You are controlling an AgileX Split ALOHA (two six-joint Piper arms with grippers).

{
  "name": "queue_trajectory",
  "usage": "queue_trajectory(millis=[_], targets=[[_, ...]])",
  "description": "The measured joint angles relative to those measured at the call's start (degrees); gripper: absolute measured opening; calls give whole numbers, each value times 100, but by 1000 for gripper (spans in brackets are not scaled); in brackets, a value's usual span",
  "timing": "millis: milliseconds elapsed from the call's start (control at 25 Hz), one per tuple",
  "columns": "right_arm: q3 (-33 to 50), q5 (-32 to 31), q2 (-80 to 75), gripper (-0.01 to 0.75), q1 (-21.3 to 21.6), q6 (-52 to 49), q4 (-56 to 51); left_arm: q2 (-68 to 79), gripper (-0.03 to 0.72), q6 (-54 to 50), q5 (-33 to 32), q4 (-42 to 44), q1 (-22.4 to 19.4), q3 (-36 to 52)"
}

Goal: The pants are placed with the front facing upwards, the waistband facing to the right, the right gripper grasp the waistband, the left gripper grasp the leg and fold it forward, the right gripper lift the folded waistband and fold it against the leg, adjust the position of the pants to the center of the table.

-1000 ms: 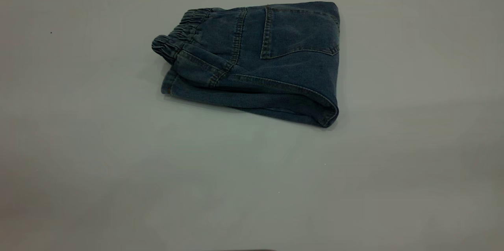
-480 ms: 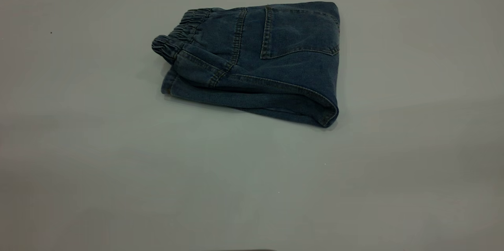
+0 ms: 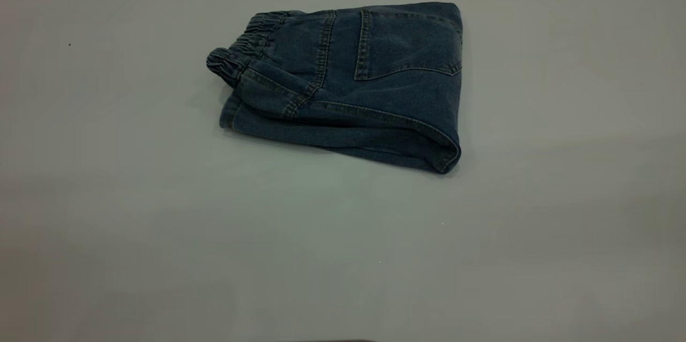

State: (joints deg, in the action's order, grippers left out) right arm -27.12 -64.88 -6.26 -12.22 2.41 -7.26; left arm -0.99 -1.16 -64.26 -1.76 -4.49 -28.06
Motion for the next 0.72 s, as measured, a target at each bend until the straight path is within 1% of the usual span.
queue_trajectory(millis=[480,520,720], targets=[[0,0,0,568,24,0,-6,0,244,32,0,0,-4,0],[0,0,16,568,108,0,-6,0,243,32,0,0,-4,0],[0,0,526,568,797,0,-25,0,243,32,-5,0,-4,0]])
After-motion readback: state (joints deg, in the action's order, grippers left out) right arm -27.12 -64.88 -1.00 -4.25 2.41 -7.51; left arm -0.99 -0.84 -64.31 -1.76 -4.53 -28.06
